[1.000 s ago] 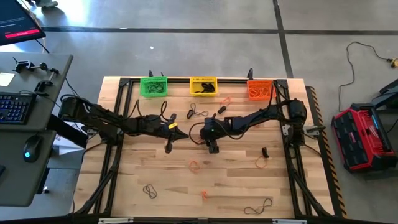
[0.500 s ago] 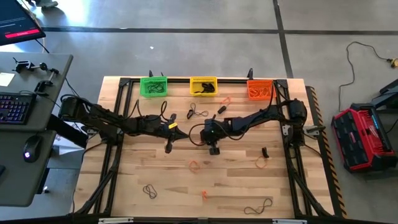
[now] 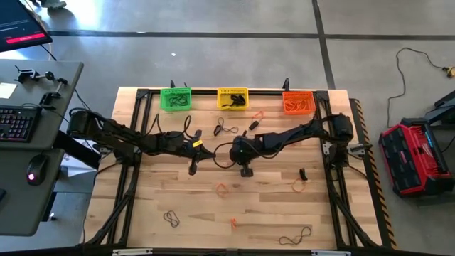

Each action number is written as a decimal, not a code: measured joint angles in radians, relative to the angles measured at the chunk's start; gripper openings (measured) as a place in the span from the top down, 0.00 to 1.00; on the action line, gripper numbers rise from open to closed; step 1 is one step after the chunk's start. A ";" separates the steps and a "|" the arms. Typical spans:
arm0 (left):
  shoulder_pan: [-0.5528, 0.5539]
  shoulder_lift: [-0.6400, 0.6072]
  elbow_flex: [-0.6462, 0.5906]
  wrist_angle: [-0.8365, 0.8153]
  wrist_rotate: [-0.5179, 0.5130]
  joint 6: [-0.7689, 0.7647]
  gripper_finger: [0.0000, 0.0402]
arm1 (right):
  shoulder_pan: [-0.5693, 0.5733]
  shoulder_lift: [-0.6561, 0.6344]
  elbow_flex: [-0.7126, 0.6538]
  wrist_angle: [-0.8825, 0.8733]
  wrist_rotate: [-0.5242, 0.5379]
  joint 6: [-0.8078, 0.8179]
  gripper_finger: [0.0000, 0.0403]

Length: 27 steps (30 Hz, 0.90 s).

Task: Sort rubber bands into baskets
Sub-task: Put the orange rubber band into the orange bin

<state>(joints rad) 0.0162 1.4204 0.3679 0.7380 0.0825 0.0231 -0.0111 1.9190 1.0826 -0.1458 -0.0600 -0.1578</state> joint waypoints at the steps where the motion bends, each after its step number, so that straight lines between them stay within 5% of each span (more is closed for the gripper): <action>1: 0.000 0.000 0.000 0.000 0.000 0.000 1.00 | 0.005 -0.021 0.001 -0.017 0.019 -0.004 1.00; 14: 0.000 0.000 0.000 -0.003 -0.001 0.007 1.00 | -0.045 -0.374 -0.157 -0.193 0.310 0.079 1.00; 21: 0.000 0.000 0.000 -0.003 -0.001 0.006 1.00 | -0.239 -0.573 -0.296 -0.189 0.536 0.209 1.00; 27: 0.000 0.000 0.000 0.001 -0.001 0.006 1.00 | -0.481 -0.637 -0.360 -0.179 0.561 0.317 1.00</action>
<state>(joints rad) 0.0163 1.4204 0.3676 0.7392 0.0814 0.0292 -0.4917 1.2816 0.7229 -0.3247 0.5008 0.1588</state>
